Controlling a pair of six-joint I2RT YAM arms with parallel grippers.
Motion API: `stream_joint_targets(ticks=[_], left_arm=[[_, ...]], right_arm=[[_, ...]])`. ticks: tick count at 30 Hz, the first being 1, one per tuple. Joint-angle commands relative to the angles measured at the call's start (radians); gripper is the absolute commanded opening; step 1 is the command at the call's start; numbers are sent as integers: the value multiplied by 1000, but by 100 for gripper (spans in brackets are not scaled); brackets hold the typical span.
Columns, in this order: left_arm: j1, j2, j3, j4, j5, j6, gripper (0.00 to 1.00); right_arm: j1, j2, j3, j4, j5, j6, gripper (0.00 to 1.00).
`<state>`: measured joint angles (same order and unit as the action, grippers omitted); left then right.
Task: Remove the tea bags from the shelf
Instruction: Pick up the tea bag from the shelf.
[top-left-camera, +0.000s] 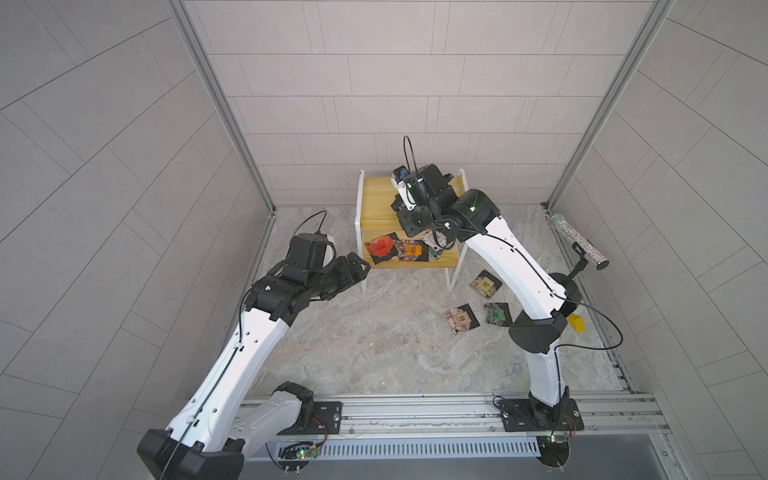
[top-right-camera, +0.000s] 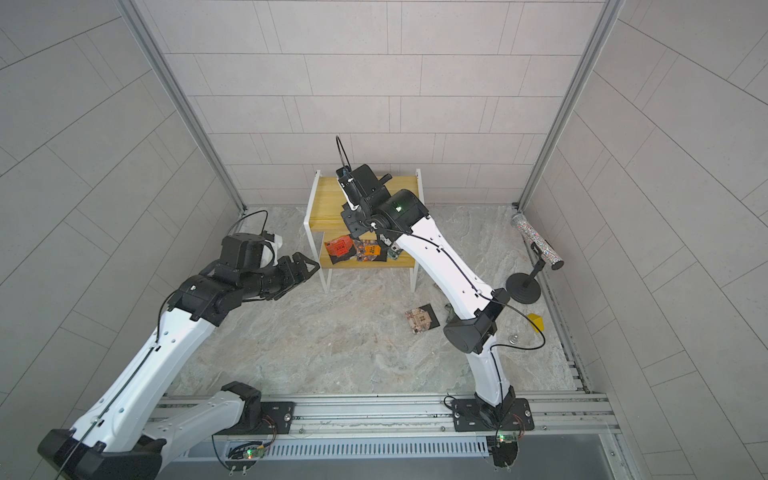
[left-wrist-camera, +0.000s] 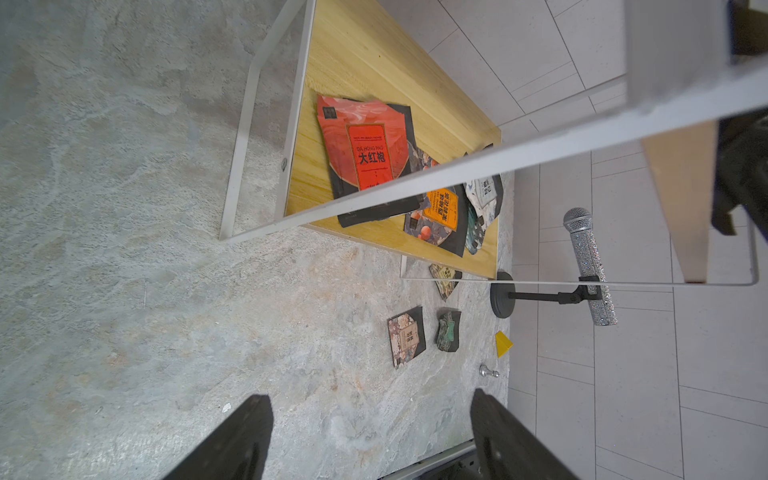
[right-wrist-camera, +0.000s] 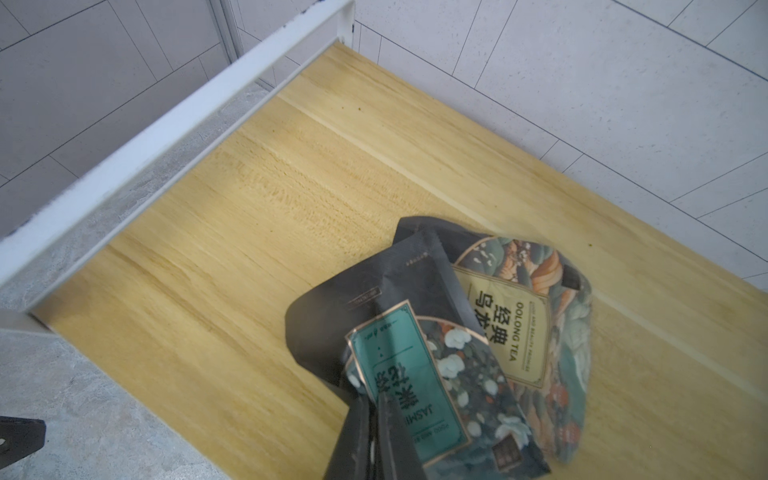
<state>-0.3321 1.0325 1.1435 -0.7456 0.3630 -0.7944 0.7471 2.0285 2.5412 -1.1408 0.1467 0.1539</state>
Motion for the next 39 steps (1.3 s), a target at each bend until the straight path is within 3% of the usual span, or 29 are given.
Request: stream_joint_targets(ticks=[1, 16, 26, 32, 39], left_arm=[[6, -4, -10, 20, 3, -2, 83], [7, -7, -10, 21, 3, -8, 83], [6, -15, -13, 9, 1, 13, 83], [4, -33, -47, 1, 9, 47, 83], [-6, -62, -139, 0, 11, 64, 83]], right_arm=[[5, -28, 27, -71, 13, -6, 9], [17, -93, 31, -53, 16, -11, 0], [39, -176, -37, -46, 19, -17, 0], [66, -300, -188, -13, 9, -27, 0], [115, -565, -579, 156, -46, -85, 0]])
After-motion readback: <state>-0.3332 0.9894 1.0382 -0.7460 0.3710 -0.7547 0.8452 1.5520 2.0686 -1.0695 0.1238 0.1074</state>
